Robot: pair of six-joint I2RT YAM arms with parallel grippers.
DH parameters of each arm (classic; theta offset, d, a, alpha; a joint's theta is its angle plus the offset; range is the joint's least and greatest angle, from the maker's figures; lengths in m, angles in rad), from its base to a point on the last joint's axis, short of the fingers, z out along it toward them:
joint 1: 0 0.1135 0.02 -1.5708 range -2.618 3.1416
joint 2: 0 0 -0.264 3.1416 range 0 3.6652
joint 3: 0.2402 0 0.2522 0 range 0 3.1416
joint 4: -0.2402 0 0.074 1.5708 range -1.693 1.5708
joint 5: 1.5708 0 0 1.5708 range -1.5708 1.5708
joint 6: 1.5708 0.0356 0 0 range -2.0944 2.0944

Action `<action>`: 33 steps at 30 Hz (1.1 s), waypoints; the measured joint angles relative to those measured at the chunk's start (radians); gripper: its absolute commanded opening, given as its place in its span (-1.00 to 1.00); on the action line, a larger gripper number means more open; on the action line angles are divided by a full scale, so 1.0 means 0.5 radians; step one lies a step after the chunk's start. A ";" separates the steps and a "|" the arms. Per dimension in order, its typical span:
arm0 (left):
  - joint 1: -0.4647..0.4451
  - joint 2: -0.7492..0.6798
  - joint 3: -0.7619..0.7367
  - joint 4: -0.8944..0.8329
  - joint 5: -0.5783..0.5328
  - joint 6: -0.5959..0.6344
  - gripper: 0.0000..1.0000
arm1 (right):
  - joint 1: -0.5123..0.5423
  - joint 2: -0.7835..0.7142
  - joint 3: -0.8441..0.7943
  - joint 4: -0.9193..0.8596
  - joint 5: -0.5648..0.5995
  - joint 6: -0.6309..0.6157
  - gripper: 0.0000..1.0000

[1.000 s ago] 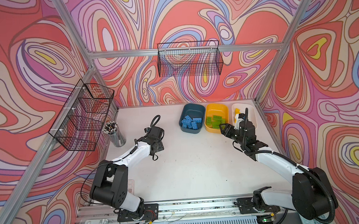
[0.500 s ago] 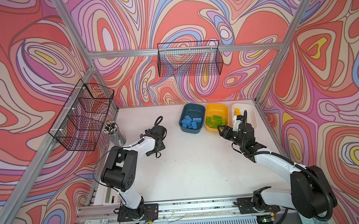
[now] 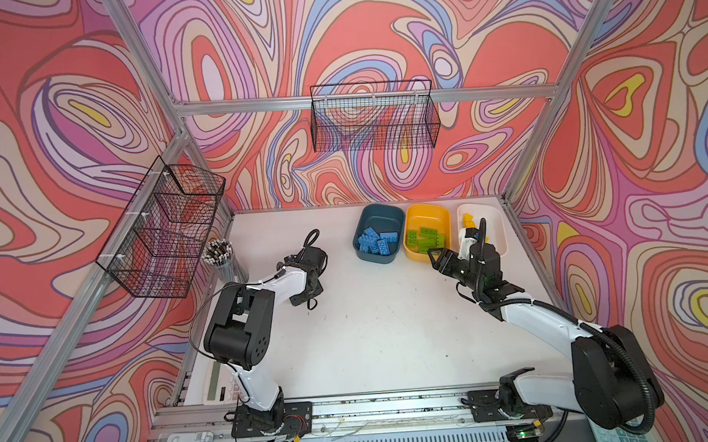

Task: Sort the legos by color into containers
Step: 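Grasp the last small yellow brick with the left gripper while the right gripper withdraws, then carry the yellow brick with the left gripper into the white bin and release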

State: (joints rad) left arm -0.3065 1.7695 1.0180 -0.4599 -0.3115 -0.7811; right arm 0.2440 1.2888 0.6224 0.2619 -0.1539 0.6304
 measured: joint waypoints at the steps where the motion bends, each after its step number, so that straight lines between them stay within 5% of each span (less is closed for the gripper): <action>1: 0.000 -0.001 0.002 0.001 0.000 0.004 -0.36 | 0.000 0.000 0.000 0.000 0.000 0.000 0.42; 10: -0.041 -0.060 -0.008 0.016 0.098 0.075 -0.42 | 0.000 -0.003 0.000 -0.011 0.002 -0.003 0.42; 24: -0.505 -0.118 0.385 0.272 0.533 0.094 -0.45 | -0.082 -0.197 0.298 -0.288 -0.148 0.101 0.42; 33: -0.783 0.388 0.808 0.829 0.905 -0.069 -0.46 | -0.152 -0.245 0.759 -0.394 -0.268 0.226 0.40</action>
State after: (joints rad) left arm -0.6979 1.9633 1.4220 -0.0452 0.1410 -0.8154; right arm 0.1680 1.1664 1.0019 0.0647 -0.2878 0.7433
